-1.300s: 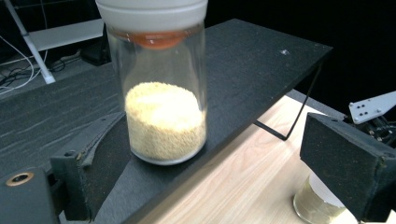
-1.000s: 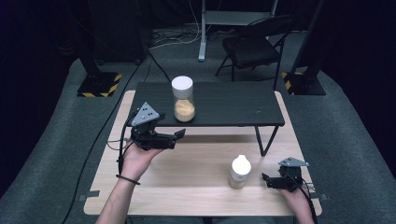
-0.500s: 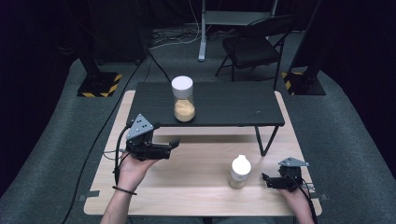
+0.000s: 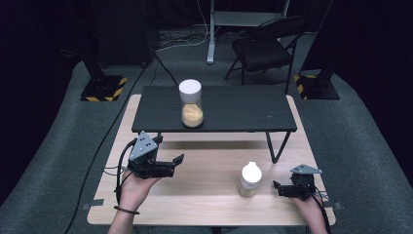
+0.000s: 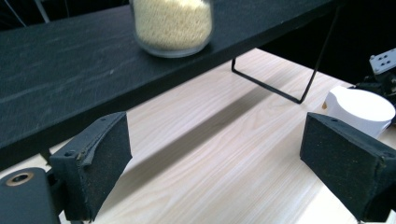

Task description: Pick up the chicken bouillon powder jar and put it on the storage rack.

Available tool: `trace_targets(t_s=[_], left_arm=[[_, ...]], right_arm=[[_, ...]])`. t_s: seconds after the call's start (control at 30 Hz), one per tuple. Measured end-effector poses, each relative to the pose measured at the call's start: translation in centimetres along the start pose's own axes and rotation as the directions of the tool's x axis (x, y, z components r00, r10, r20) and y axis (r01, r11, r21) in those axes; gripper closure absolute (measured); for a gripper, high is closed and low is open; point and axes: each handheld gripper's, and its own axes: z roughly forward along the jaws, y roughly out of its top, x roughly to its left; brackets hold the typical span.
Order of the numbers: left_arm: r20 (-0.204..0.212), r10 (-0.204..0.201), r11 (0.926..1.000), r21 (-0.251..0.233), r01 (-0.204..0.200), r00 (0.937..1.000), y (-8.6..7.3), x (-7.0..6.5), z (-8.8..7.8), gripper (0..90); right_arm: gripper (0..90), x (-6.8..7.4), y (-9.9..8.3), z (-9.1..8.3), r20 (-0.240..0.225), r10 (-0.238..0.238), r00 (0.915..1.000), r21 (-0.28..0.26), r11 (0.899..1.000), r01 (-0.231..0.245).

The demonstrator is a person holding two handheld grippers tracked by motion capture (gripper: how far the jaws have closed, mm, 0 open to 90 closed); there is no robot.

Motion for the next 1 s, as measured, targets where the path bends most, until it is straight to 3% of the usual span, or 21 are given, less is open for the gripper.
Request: trace_targets(t_s=[0.27, 0.73, 1.0], left_arm=[[0.009, -0.005, 0.9997, 0.022, 0.005, 0.9999, -1.4, 0.3, -0.3, 8.3], [-0.018, -0.034, 0.9986, 0.039, 0.035, 0.9993, -3.6, 0.5, -0.9, 8.3], [-0.029, -0.041, 0.9965, 0.073, 0.043, 0.9988, -4.7, 0.7, -0.7, 8.3]], right_arm=[[3.9, 0.0, 0.0, 0.0, 0.001, 0.001, 1.0000, 0.000, 1.000, -0.001], [3.6, 0.0, 0.1, 0.1, -0.002, 0.000, 1.0000, 0.002, 1.000, 0.000], [3.6, -0.1, 0.1, 0.1, -0.006, -0.004, 1.0000, 0.001, 1.000, 0.004]])
